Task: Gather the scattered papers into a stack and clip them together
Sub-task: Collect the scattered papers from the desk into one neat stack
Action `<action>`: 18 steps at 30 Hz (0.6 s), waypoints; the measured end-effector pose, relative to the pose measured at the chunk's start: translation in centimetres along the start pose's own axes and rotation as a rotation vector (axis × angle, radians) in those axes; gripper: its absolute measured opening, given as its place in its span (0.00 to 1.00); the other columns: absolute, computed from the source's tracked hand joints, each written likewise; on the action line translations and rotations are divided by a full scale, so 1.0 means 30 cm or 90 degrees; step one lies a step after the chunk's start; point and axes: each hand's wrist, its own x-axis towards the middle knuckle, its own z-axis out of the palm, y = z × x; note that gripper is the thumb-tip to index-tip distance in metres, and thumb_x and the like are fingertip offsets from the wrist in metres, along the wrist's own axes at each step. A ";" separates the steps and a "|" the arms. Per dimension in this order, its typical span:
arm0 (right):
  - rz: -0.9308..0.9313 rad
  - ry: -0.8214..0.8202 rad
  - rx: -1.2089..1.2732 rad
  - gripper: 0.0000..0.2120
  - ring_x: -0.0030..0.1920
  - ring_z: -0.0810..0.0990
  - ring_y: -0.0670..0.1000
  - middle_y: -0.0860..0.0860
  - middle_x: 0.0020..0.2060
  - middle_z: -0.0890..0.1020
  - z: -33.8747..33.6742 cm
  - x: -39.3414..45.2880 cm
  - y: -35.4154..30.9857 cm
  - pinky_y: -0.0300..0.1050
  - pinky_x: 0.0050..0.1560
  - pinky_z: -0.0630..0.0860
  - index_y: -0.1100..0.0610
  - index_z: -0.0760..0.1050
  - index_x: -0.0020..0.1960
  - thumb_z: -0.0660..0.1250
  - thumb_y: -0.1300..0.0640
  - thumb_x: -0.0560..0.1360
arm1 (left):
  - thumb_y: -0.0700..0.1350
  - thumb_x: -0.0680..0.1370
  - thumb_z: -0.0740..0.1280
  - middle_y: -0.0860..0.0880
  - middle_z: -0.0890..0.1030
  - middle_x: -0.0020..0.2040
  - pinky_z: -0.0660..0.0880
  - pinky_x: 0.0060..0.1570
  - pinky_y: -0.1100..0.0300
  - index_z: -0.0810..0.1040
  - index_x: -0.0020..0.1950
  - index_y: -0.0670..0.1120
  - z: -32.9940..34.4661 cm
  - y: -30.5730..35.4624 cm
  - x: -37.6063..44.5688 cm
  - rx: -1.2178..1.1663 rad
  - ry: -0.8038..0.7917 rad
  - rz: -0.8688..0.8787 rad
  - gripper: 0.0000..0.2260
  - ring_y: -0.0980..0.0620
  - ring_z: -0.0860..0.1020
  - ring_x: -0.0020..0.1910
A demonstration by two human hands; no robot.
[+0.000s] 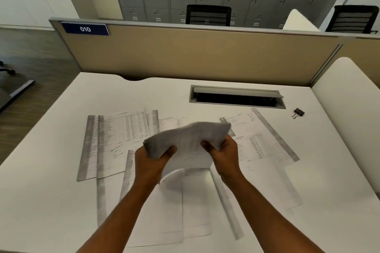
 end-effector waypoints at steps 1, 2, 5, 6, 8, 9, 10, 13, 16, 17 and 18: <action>-0.009 0.002 0.014 0.18 0.52 0.85 0.52 0.52 0.50 0.86 -0.016 0.009 -0.004 0.50 0.51 0.84 0.58 0.80 0.59 0.79 0.61 0.71 | 0.53 0.64 0.78 0.55 0.83 0.43 0.81 0.43 0.56 0.79 0.50 0.51 -0.006 0.004 0.010 -0.006 0.018 0.017 0.17 0.55 0.81 0.45; -0.015 -0.006 0.024 0.20 0.54 0.84 0.52 0.52 0.52 0.85 -0.032 0.017 -0.005 0.49 0.51 0.84 0.58 0.78 0.61 0.79 0.61 0.71 | 0.49 0.65 0.77 0.55 0.83 0.43 0.81 0.43 0.58 0.80 0.49 0.52 -0.014 0.009 0.015 -0.007 0.019 0.029 0.14 0.55 0.81 0.45; 0.027 -0.079 0.004 0.24 0.55 0.84 0.51 0.54 0.53 0.84 -0.033 0.005 0.011 0.46 0.49 0.84 0.56 0.77 0.64 0.80 0.60 0.70 | 0.47 0.68 0.77 0.57 0.84 0.43 0.80 0.42 0.62 0.81 0.49 0.58 -0.016 -0.028 0.009 0.027 -0.038 0.051 0.12 0.55 0.82 0.45; 0.043 -0.089 -0.021 0.21 0.53 0.84 0.52 0.55 0.51 0.84 -0.022 -0.005 0.022 0.45 0.47 0.84 0.57 0.78 0.62 0.79 0.60 0.71 | 0.49 0.70 0.77 0.58 0.84 0.41 0.80 0.40 0.63 0.81 0.47 0.61 -0.006 -0.040 -0.002 0.043 -0.053 0.058 0.11 0.55 0.82 0.43; 0.043 -0.043 -0.059 0.12 0.46 0.85 0.50 0.54 0.44 0.85 -0.009 -0.013 0.028 0.42 0.44 0.81 0.57 0.81 0.54 0.77 0.62 0.73 | 0.52 0.70 0.77 0.63 0.83 0.41 0.81 0.41 0.60 0.80 0.46 0.61 0.009 -0.044 -0.007 0.049 -0.041 0.051 0.09 0.55 0.82 0.41; 0.039 -0.008 -0.063 0.07 0.42 0.85 0.48 0.54 0.41 0.85 -0.010 -0.007 0.023 0.42 0.42 0.80 0.58 0.82 0.50 0.77 0.63 0.73 | 0.51 0.69 0.77 0.66 0.83 0.42 0.81 0.44 0.59 0.79 0.47 0.60 0.011 -0.042 -0.001 0.044 -0.021 0.039 0.11 0.55 0.82 0.44; 0.040 0.026 -0.053 0.05 0.39 0.85 0.48 0.55 0.38 0.85 -0.018 0.002 0.016 0.43 0.41 0.80 0.59 0.82 0.47 0.77 0.63 0.73 | 0.49 0.69 0.77 0.67 0.82 0.45 0.80 0.48 0.59 0.78 0.50 0.59 0.011 -0.038 0.005 0.036 -0.004 0.035 0.14 0.56 0.81 0.49; 0.080 0.114 0.114 0.05 0.42 0.85 0.54 0.57 0.40 0.86 -0.050 0.024 -0.016 0.53 0.46 0.82 0.59 0.84 0.45 0.77 0.66 0.71 | 0.44 0.69 0.78 0.60 0.77 0.63 0.71 0.63 0.61 0.72 0.65 0.54 -0.017 -0.068 0.014 0.025 0.041 0.050 0.27 0.57 0.74 0.65; 0.161 0.112 0.355 0.17 0.53 0.85 0.57 0.55 0.53 0.86 -0.067 0.023 -0.024 0.58 0.53 0.83 0.56 0.81 0.59 0.73 0.69 0.73 | 0.48 0.66 0.80 0.55 0.71 0.70 0.68 0.67 0.54 0.65 0.71 0.53 -0.032 -0.125 -0.015 -0.028 0.062 -0.119 0.38 0.53 0.70 0.69; 0.196 0.093 0.425 0.21 0.57 0.85 0.58 0.56 0.57 0.85 -0.069 0.019 -0.017 0.61 0.56 0.82 0.57 0.78 0.64 0.71 0.69 0.74 | 0.51 0.65 0.80 0.53 0.72 0.69 0.70 0.67 0.52 0.65 0.72 0.53 -0.028 -0.136 -0.027 -0.079 0.037 -0.182 0.39 0.50 0.72 0.67; 0.236 0.074 0.480 0.25 0.60 0.83 0.60 0.58 0.61 0.84 -0.072 0.017 -0.009 0.64 0.60 0.80 0.57 0.75 0.69 0.71 0.69 0.73 | 0.56 0.62 0.80 0.50 0.75 0.67 0.72 0.65 0.50 0.66 0.71 0.52 -0.021 -0.140 -0.035 -0.142 -0.006 -0.231 0.41 0.48 0.75 0.65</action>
